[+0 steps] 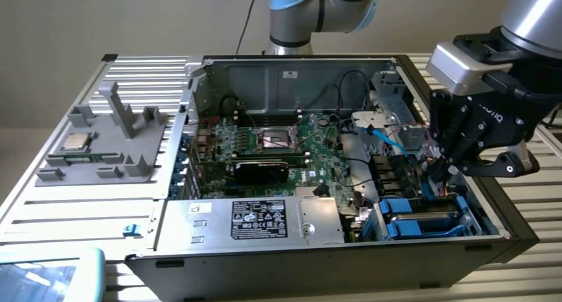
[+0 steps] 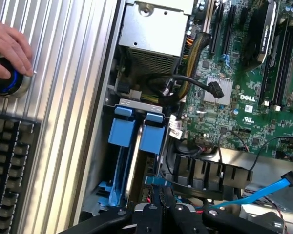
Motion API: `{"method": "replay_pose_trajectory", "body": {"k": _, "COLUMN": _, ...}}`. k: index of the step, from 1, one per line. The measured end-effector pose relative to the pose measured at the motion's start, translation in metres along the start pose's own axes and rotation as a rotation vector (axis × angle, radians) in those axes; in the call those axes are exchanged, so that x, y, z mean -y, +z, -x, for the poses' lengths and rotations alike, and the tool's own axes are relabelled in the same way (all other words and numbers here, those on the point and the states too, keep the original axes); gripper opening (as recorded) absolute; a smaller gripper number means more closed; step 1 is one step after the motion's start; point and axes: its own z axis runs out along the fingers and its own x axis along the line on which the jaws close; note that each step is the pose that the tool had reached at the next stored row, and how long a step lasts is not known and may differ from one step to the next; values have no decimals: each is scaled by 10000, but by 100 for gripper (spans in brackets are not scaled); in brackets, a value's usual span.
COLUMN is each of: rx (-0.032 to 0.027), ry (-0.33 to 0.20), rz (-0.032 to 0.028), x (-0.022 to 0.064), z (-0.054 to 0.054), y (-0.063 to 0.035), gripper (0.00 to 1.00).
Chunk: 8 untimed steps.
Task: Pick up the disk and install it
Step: 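Insert the second disk wire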
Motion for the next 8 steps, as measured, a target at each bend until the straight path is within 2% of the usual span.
{"method": "replay_pose_trajectory", "body": {"k": 3, "rx": 195, "ry": -352, "rz": -42, "x": 0, "z": 0, "y": 0, "gripper": 11}}
{"method": "replay_pose_trajectory", "body": {"k": 4, "rx": 243, "ry": -494, "rz": -52, "x": -1, "z": 0, "y": 1, "gripper": 11}}
{"method": "replay_pose_trajectory", "body": {"k": 6, "rx": 288, "ry": -810, "rz": -69, "x": 0, "z": 0, "y": 0, "gripper": 11}}
{"method": "replay_pose_trajectory", "body": {"k": 8, "rx": 289, "ry": -1173, "rz": -96, "x": 1, "z": 1, "y": 0, "gripper": 11}}
